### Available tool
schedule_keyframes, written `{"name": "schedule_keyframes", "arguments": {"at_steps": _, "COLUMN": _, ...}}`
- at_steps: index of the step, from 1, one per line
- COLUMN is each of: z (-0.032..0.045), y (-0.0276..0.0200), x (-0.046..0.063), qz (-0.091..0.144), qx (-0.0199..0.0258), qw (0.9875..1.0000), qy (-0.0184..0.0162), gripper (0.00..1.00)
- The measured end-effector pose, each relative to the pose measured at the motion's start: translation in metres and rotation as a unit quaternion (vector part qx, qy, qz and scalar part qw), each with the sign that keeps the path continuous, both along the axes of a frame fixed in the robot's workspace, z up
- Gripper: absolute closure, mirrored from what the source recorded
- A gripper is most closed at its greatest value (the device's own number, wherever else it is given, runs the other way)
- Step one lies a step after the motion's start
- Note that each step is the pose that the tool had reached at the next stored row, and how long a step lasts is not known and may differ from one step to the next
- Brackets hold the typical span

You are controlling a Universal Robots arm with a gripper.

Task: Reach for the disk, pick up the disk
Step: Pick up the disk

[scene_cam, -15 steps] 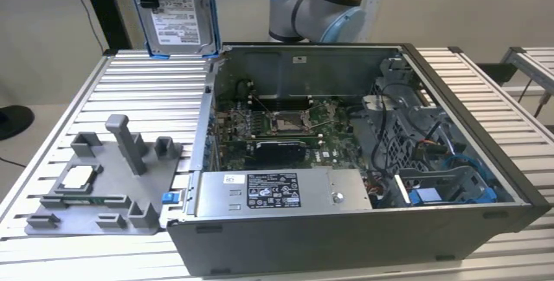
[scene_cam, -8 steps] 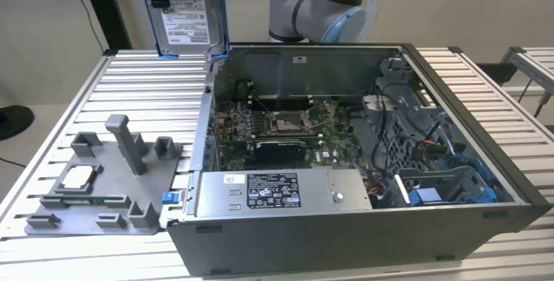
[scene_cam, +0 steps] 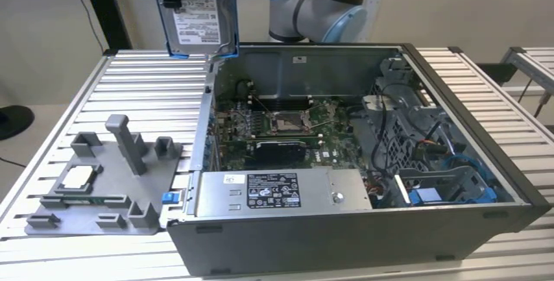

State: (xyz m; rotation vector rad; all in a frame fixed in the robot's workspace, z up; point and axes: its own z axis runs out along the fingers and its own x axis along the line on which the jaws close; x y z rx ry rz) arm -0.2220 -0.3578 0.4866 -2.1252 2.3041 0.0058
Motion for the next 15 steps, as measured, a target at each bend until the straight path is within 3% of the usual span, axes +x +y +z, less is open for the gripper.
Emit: {"name": "schedule_keyframes", "arguments": {"at_steps": 15, "z": 0.0, "y": 0.0, "x": 0.03, "qz": 0.0, "qx": 0.0, "qw": 1.0, "qy": 0.0, "gripper": 1.0}}
